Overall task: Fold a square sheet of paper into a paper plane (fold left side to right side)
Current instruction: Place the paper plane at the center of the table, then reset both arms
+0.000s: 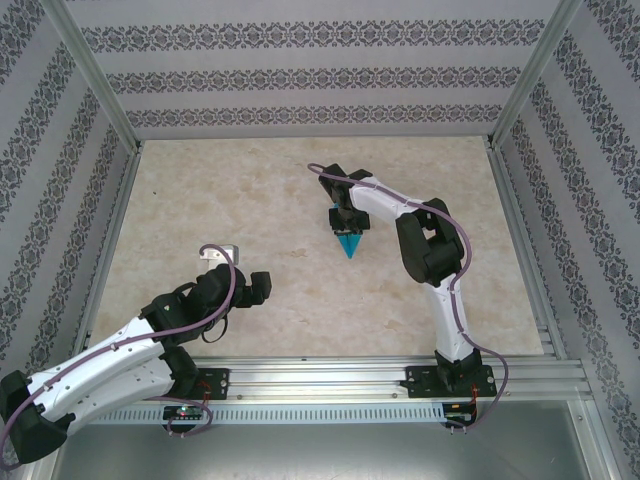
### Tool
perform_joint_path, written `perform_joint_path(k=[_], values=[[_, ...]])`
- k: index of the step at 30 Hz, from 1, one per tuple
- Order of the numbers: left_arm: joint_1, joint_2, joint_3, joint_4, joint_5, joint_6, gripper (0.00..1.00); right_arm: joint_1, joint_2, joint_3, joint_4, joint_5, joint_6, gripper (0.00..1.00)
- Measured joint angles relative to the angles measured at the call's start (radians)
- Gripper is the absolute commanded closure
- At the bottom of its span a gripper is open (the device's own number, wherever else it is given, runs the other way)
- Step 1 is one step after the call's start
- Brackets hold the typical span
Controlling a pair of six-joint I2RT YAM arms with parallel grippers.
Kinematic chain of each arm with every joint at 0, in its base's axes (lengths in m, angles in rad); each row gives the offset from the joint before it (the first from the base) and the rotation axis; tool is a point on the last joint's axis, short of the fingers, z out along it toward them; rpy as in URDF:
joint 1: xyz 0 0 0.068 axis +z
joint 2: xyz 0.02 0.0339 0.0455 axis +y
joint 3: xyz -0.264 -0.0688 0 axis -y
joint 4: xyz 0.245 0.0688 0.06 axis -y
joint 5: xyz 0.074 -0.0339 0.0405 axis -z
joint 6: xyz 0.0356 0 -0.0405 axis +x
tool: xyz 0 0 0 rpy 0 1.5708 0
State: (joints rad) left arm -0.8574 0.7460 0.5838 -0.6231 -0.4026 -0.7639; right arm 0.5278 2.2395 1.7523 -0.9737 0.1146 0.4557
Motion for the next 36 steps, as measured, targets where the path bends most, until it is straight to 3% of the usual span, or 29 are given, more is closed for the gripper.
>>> perform_joint_path(k=[13, 18, 24, 27, 33, 36], values=[[0.0, 0.0, 0.013, -0.003, -0.011, 0.0, 0.0, 0.029, -0.172, -0.01, -0.068, 0.019, -0.01, 0.63], [0.0, 0.0, 0.03, -0.01, -0.075, 0.003, 0.0, 0.054, -0.375, -0.095, -0.07, 0.045, -0.015, 0.58], [0.02, -0.016, 0.06, -0.008, -0.217, 0.085, 0.0, 0.042, -0.731, -0.302, -0.021, 0.111, -0.056, 0.46], [0.083, -0.034, 0.062, 0.034, -0.253, 0.16, 0.0, 0.006, -0.922, -0.455, 0.047, 0.151, -0.089, 0.34], [0.299, -0.011, 0.063, 0.135, -0.229, 0.276, 0.0, -0.152, -1.204, -0.756, 0.212, 0.197, -0.156, 0.04], [0.414, 0.024, 0.063, 0.169, -0.19, 0.309, 0.0, -0.242, -1.261, -0.859, 0.301, 0.203, -0.166, 0.02]])
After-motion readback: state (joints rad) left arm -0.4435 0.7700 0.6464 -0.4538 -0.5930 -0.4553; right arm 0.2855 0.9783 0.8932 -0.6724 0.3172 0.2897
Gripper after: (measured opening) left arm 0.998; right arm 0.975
